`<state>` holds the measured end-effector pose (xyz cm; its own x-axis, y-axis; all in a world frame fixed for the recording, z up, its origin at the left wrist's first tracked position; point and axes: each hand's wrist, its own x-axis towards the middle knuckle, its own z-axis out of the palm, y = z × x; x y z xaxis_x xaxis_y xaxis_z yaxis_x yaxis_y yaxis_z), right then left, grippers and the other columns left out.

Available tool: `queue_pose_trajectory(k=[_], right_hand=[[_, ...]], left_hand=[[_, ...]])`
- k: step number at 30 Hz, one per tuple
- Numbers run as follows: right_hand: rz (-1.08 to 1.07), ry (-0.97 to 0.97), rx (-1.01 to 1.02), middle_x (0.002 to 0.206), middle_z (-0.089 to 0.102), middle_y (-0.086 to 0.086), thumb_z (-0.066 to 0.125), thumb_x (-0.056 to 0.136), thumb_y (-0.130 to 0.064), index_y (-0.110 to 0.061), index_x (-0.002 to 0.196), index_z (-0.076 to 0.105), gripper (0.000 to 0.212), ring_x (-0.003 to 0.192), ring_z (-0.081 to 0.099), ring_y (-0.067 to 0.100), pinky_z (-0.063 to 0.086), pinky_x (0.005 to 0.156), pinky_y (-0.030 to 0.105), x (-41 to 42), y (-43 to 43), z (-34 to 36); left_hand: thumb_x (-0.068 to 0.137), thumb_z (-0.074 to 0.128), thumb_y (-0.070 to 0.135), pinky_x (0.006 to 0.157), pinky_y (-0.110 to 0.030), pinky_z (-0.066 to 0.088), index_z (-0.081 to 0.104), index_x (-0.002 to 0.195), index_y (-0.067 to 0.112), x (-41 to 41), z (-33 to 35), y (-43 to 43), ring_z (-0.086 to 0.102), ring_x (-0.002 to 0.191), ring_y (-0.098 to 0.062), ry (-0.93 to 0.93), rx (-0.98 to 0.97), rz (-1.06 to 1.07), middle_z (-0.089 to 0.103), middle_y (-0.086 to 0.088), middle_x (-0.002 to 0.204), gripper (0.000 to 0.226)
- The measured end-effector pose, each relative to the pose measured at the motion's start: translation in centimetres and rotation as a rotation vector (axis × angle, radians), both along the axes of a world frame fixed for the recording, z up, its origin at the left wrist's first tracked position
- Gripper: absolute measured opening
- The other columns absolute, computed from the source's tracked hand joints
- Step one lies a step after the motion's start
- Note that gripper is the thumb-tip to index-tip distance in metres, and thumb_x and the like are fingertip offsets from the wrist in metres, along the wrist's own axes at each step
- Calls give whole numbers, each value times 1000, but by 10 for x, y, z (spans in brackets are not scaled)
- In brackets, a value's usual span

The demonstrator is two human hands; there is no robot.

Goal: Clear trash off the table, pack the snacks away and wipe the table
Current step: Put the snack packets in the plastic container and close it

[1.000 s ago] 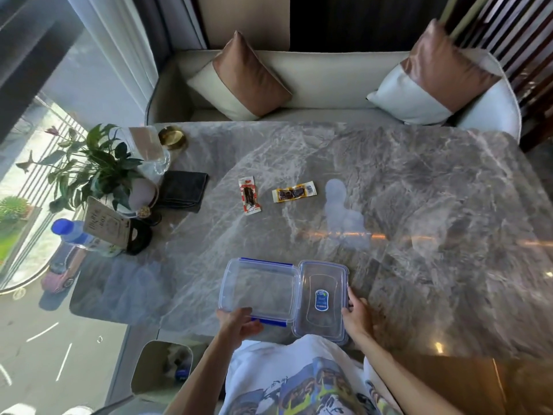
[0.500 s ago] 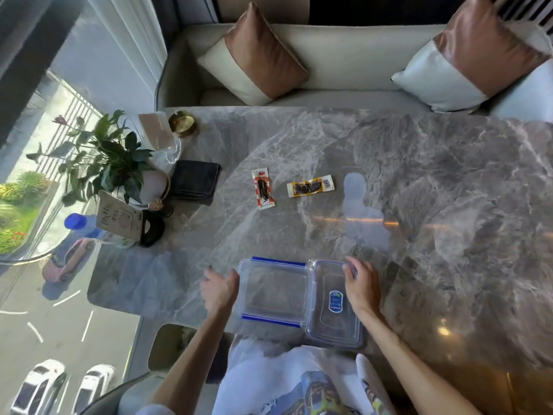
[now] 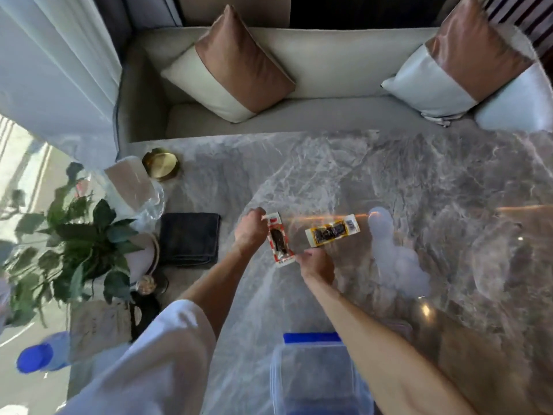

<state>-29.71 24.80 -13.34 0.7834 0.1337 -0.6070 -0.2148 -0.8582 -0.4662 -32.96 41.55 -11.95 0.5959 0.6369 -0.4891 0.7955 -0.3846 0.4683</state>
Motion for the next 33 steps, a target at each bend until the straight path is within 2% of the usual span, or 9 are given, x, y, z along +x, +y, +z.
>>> queue_pose_trajectory(k=[5, 12, 15, 19, 21, 23, 26, 30, 33], right_hand=[[-39, -110, -81, 114, 63, 9, 66, 88, -24, -14, 103, 67, 18, 105, 62, 30, 41, 72, 32, -21, 27, -26], [-93, -136, -80, 115, 58, 3, 66, 88, -19, -19, 102, 65, 15, 113, 56, 25, 46, 80, 38, -25, 28, -41], [-165, -252, 203, 101, 68, 7, 65, 88, -11, -12, 96, 67, 9, 99, 62, 29, 48, 81, 38, -10, 9, -36], [-299, -327, 348, 96, 70, 9, 59, 89, 1, -7, 102, 64, 16, 90, 65, 28, 51, 85, 41, 54, -23, -22], [-244, -308, 289, 105, 69, 15, 57, 88, 5, -4, 110, 64, 25, 99, 65, 31, 51, 94, 43, 94, -32, -21], [-156, -262, 159, 109, 71, 15, 59, 88, 1, -8, 111, 67, 27, 102, 66, 31, 51, 95, 43, 127, -36, -23], [-32, -246, 17, 108, 71, 13, 62, 86, 0, -10, 103, 72, 23, 103, 66, 30, 51, 93, 34, 152, -35, -28], [23, -280, -130, 108, 67, 13, 56, 88, -1, -14, 97, 73, 23, 103, 63, 32, 45, 78, 28, 160, -29, -34], [77, -289, -203, 106, 69, 12, 54, 89, -4, -20, 99, 70, 25, 107, 61, 33, 49, 87, 33, 161, -26, -34]], left_hand=[[93, 53, 19, 104, -41, 42, 60, 125, 11, 16, -33, 15, 51, 122, -36, 58, 54, -191, 55, -17, 128, 34], [89, 61, 17, 93, -43, 45, 60, 112, -1, 26, -45, 11, 56, 111, -38, 78, -111, -35, 57, -23, 120, 29], [84, 64, 12, 80, -47, 53, 58, 91, 4, 30, -38, 4, 65, 86, -36, -58, -297, 174, 64, -27, 93, 13], [89, 62, 13, 66, -57, 56, 40, 71, 18, 41, -27, -44, 56, 51, -27, -167, -567, 419, 57, -17, 71, 30], [89, 62, 13, 68, -60, 57, 46, 73, 15, 51, -22, -77, 63, 59, -35, -167, -634, 486, 57, -15, 72, 22], [86, 64, 19, 80, -56, 57, 58, 92, 6, 64, -24, -105, 68, 89, -42, -118, -586, 529, 65, -20, 97, 15], [86, 64, 23, 101, -45, 47, 57, 124, 9, 79, -31, -128, 55, 117, -40, 38, -471, 598, 42, -18, 138, 41], [87, 62, 17, 99, -45, 46, 55, 123, 6, 95, -34, -133, 51, 118, -41, 82, -447, 697, 34, -18, 138, 38], [85, 62, 14, 97, -46, 48, 47, 120, 5, 93, -39, -133, 54, 112, -44, 35, -435, 704, 36, -20, 133, 40]])
